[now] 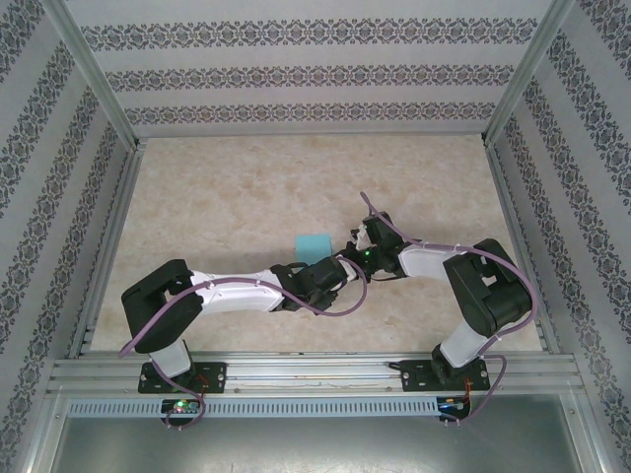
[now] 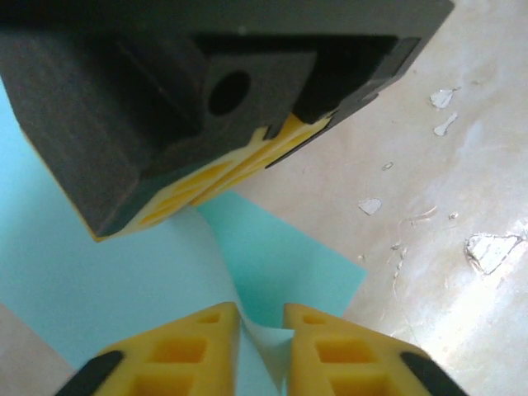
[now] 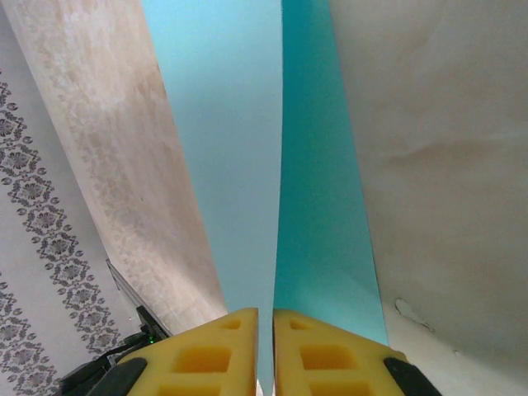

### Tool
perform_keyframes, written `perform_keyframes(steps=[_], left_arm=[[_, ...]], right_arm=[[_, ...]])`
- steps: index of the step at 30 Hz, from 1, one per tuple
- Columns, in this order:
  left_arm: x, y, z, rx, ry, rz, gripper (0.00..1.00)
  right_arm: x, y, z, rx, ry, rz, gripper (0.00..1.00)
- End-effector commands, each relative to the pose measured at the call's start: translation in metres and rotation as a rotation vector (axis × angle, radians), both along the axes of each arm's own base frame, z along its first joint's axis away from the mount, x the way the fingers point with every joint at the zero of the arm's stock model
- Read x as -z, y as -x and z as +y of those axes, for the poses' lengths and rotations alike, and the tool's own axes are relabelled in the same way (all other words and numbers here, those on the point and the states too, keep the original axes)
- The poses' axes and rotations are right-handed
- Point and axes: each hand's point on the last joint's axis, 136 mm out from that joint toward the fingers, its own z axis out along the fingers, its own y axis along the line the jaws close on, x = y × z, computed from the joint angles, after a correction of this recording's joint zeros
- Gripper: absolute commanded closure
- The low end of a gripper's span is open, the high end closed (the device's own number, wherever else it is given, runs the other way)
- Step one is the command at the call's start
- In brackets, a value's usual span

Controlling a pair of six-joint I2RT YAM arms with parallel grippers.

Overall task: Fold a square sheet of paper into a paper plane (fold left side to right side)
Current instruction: Fold the triangle a second time at the center of the table.

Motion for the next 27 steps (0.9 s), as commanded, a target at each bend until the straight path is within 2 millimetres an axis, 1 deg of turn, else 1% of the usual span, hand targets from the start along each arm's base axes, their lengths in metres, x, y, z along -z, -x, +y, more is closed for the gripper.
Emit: perform_keyframes(steps=[1,7,10,14,17,19,21,23,27], left_arm=[[-0.014,0.006,-0.007,0.029,0.039,-0.012,0.83],[-0.016,0.01,-0.008,0.016,0.074,0.014,0.99],[-0.018,0.011,-0.006,0.002,0.099,0.031,1.0],[-0.02,0.012,-0.003,-0.023,0.146,0.073,1.0],[-0.024,0.011,0.0,-0.05,0.208,0.131,1.0],[-0.027,0.011,0.001,-0.065,0.261,0.185,1.0],[-0.029,0.009,0.004,-0.092,0.309,0.246,1.0],[-0.03,0.005,0.006,-0.129,0.37,0.314,1.0],[-0.031,-0.003,0.007,-0.202,0.541,0.47,1.0]], right_arm=[[-0.013,-0.007,-0.001,0.003,0.001,-0.034,0.82],[-0.022,-0.015,-0.003,0.016,0.004,-0.075,0.74],[-0.028,-0.02,-0.012,0.042,0.025,-0.114,0.68],[-0.035,-0.022,-0.032,0.082,0.074,-0.17,0.61],[-0.037,-0.019,-0.05,0.101,0.114,-0.212,0.59],[-0.036,-0.012,-0.059,0.091,0.139,-0.239,0.59],[-0.034,-0.005,-0.064,0.077,0.156,-0.256,0.61],[-0.032,0.004,-0.062,0.054,0.146,-0.264,0.67],[-0.027,0.021,-0.047,-0.014,0.134,-0.289,0.85]])
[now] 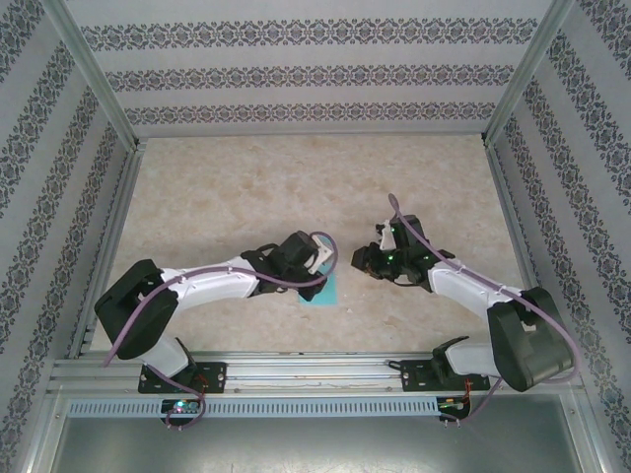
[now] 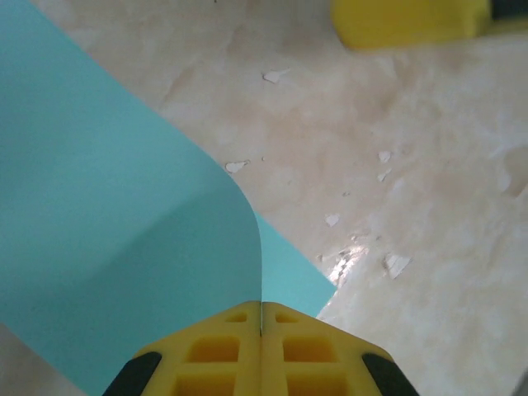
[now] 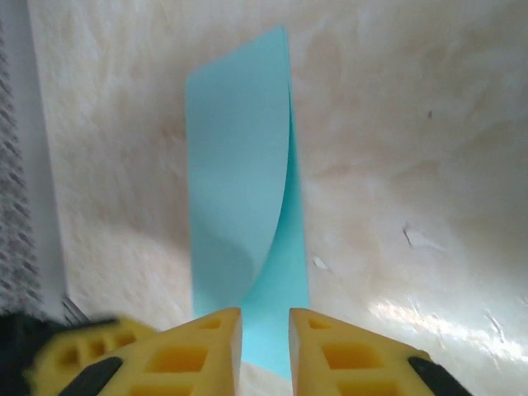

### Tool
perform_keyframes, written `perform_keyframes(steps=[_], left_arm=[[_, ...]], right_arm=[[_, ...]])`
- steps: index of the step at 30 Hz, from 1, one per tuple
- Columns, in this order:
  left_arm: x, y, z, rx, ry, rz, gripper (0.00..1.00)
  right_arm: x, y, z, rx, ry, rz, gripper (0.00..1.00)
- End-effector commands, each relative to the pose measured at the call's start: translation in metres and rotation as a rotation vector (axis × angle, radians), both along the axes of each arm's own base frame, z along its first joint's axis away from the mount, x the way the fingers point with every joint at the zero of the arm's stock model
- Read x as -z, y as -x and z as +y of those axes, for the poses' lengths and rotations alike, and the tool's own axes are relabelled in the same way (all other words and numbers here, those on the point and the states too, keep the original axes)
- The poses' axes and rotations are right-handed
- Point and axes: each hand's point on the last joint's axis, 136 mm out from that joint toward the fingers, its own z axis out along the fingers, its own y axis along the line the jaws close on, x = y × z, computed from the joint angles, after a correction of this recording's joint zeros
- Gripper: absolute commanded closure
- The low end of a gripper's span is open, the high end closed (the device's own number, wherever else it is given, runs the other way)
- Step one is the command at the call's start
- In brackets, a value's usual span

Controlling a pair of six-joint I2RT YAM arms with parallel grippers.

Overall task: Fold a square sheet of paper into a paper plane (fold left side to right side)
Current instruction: Fold the triangle a second time at the center of the table.

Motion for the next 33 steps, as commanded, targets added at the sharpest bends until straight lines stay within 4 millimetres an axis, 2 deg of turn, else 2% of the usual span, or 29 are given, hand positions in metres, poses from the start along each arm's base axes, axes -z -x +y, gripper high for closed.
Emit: perform_keyframes(steps=[1,4,12,18,29,33], left_arm=[[-0.01,0.003,-0.009,-0.05,0.215,0.17,1.0],[-0.006,-0.001,-0.006,-0.086,0.268,0.224,1.0],[0.004,-0.001,0.002,-0.118,0.26,0.265,1.0],[0.009,-0.003,0.011,-0.147,0.246,0.284,1.0],[0.019,-0.005,0.025,-0.16,0.196,0.321,1.0],[0.022,-0.009,0.032,-0.16,0.186,0.319,1.0]], right_arm=[[0.007,0.017,0.012,-0.073,0.023,-0.032,0.89],[0.017,0.027,0.025,-0.1,0.038,-0.021,1.0],[0.042,0.045,0.046,-0.133,0.055,0.027,1.0],[0.051,0.049,0.054,-0.155,0.065,0.048,1.0],[0.079,0.062,0.044,-0.185,0.175,0.128,1.0],[0.083,0.065,0.04,-0.193,0.201,0.138,1.0]])
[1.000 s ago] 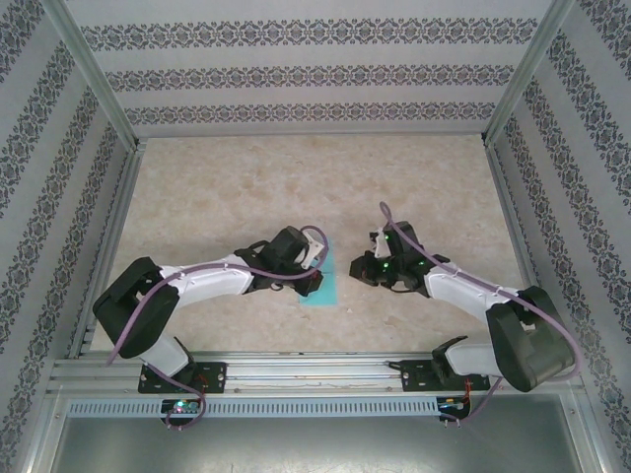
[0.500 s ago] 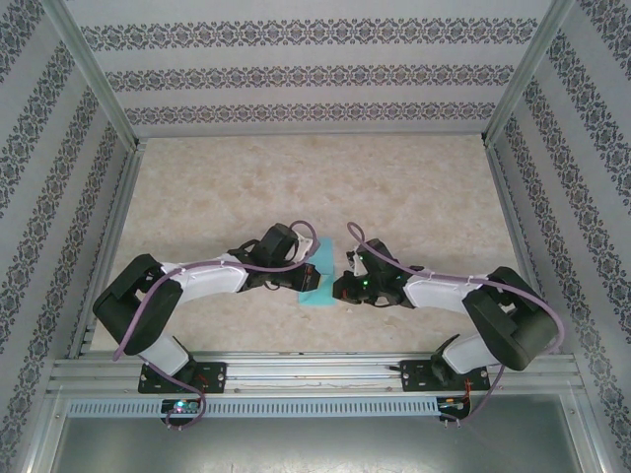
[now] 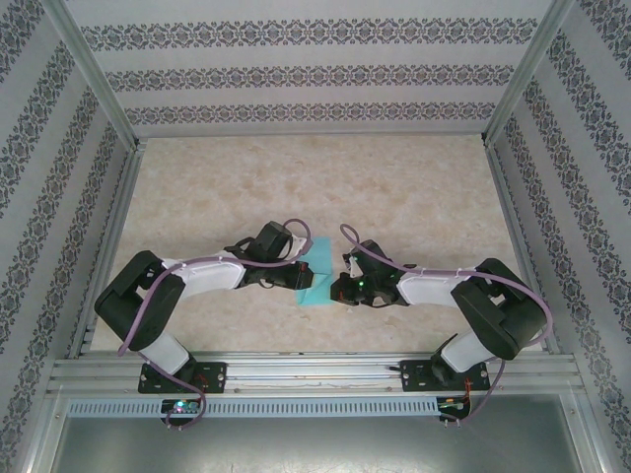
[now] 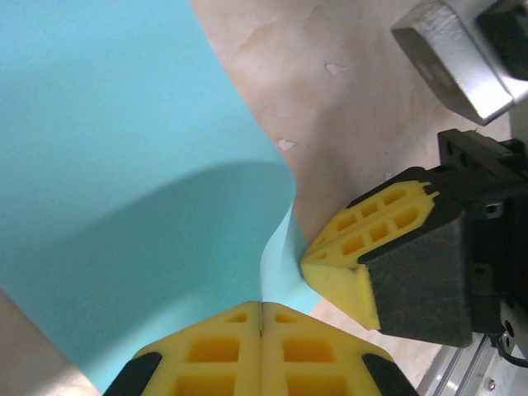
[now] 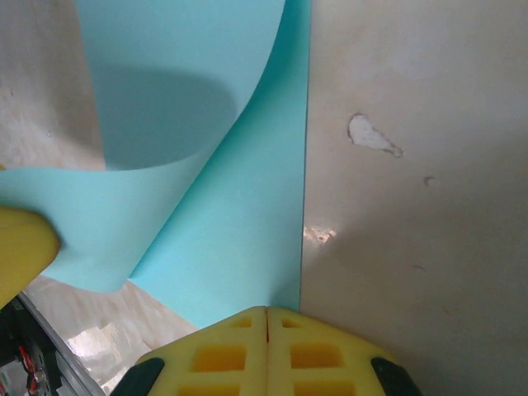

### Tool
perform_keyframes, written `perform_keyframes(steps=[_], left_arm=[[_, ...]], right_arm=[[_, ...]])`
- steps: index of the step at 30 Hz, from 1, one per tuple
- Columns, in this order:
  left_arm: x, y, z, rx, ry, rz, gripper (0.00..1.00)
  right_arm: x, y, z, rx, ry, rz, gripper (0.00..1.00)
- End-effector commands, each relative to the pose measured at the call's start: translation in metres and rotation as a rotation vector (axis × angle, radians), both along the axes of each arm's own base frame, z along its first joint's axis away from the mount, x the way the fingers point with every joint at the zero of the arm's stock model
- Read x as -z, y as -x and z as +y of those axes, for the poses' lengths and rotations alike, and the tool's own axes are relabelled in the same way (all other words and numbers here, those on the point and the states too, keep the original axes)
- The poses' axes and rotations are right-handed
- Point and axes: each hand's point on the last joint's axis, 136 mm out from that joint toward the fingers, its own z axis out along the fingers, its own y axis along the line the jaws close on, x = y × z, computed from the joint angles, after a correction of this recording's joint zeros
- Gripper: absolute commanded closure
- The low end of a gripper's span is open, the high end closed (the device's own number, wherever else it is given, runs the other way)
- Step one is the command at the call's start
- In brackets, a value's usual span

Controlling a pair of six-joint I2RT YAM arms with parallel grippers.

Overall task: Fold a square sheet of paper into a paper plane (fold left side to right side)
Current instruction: Fold the triangle a second time at the center of the table.

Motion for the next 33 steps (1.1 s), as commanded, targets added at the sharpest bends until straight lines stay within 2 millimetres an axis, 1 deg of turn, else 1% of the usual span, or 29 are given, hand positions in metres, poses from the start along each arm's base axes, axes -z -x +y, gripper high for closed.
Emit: perform_keyframes(steps=[1,7,14,26,33], left_arm=[[0.003,0.0,0.007,0.021,-0.014,0.016,1.0],[0.008,-0.005,0.011,0.031,-0.01,0.012,1.0],[0.017,-0.01,0.016,0.035,-0.018,0.01,1.0],[0.023,-0.02,0.022,0.027,-0.013,0.009,1.0],[0.023,-0.025,0.025,0.013,-0.003,0.004,1.0]], right_arm=[[0.02,0.012,-0.014,-0.013,0.105,0.043,1.0],[0.019,0.011,-0.015,-0.027,0.124,0.039,1.0],[0.018,0.011,-0.014,-0.038,0.129,0.039,1.0],[0.018,0.011,-0.014,-0.042,0.131,0.045,1.0],[0.02,0.012,-0.015,-0.041,0.136,0.049,1.0]])
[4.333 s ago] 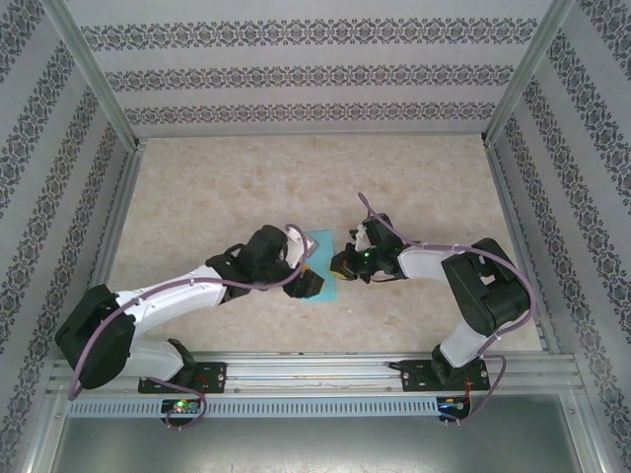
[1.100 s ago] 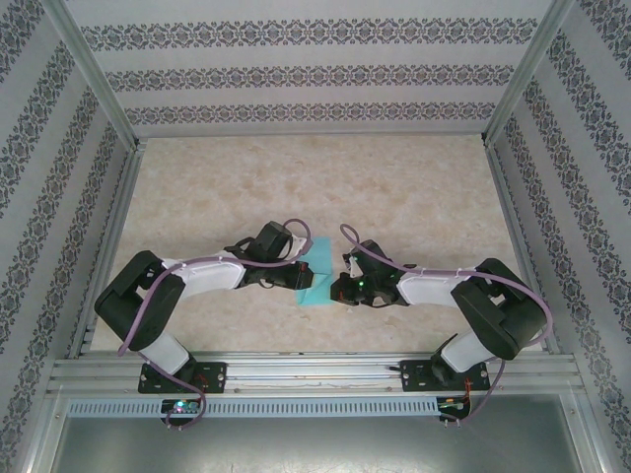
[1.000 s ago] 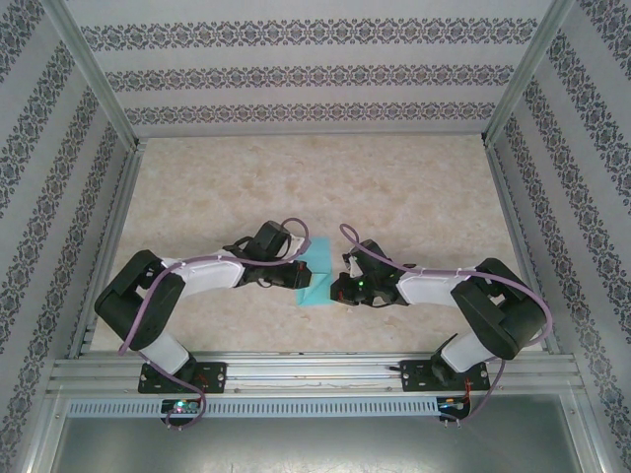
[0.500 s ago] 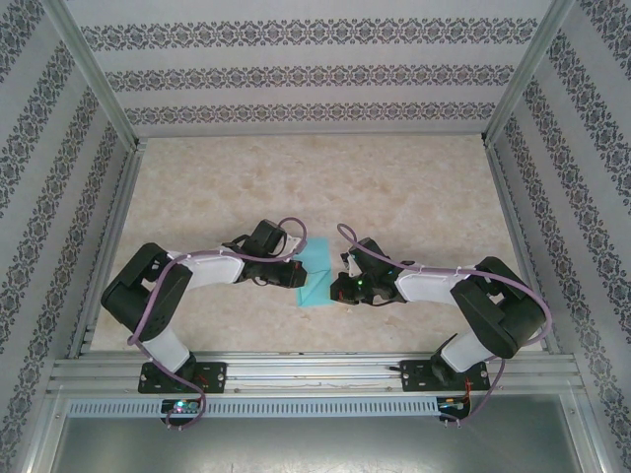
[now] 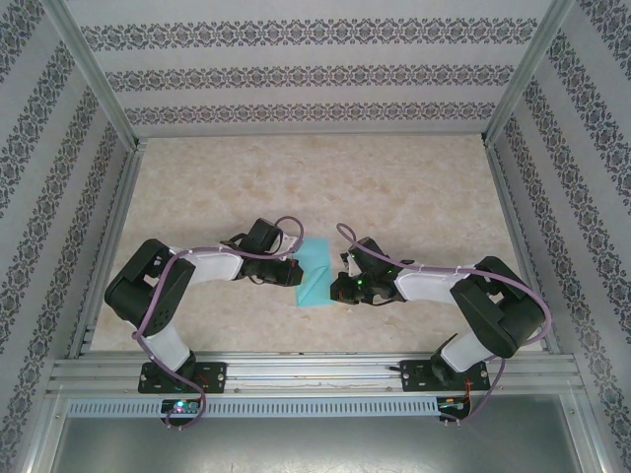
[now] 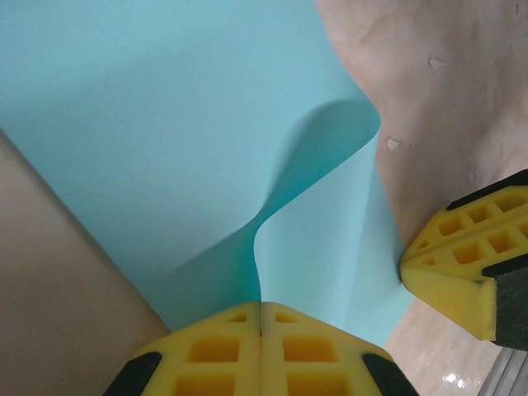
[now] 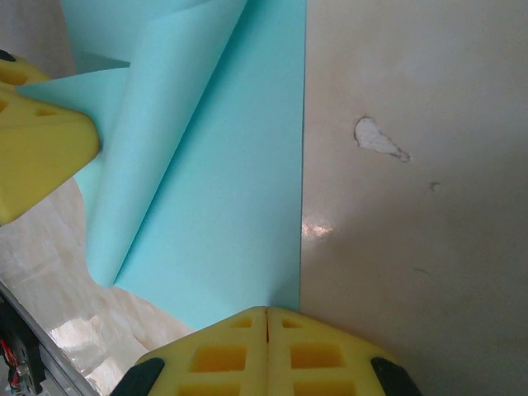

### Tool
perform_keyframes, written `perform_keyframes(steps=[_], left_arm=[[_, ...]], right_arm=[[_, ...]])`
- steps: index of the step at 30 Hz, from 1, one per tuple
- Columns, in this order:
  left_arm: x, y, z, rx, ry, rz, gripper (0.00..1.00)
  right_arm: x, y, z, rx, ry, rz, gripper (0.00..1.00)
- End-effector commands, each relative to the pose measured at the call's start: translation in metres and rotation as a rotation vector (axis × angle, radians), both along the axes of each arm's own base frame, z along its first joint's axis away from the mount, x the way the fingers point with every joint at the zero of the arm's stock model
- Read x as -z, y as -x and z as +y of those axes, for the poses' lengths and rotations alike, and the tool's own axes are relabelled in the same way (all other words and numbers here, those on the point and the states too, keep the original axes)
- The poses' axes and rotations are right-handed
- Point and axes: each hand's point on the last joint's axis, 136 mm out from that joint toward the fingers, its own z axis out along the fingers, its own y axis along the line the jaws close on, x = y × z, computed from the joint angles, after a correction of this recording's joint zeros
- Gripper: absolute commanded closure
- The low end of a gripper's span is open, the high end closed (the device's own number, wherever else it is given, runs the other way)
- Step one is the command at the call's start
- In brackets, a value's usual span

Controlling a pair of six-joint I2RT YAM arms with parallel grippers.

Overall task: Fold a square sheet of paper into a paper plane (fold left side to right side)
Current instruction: Fold the triangle a second time at the center of the table.

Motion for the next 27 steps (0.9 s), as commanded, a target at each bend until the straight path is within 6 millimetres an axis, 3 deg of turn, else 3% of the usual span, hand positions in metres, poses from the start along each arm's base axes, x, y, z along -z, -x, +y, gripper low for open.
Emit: perform_keyframes(steps=[1,22,27], left_arm=[[-0.005,-0.009,-0.001,0.011,0.024,-0.028,1.0],[0.007,-0.011,0.005,0.009,-0.008,-0.016,1.0],[0.014,-0.009,0.009,0.012,-0.035,-0.009,1.0]], right_arm=[[0.02,0.012,-0.014,-0.005,0.097,0.042,1.0],[0.02,0.013,-0.016,-0.002,0.099,0.041,1.0],[0.011,0.009,-0.01,-0.002,0.067,0.025,1.0]])
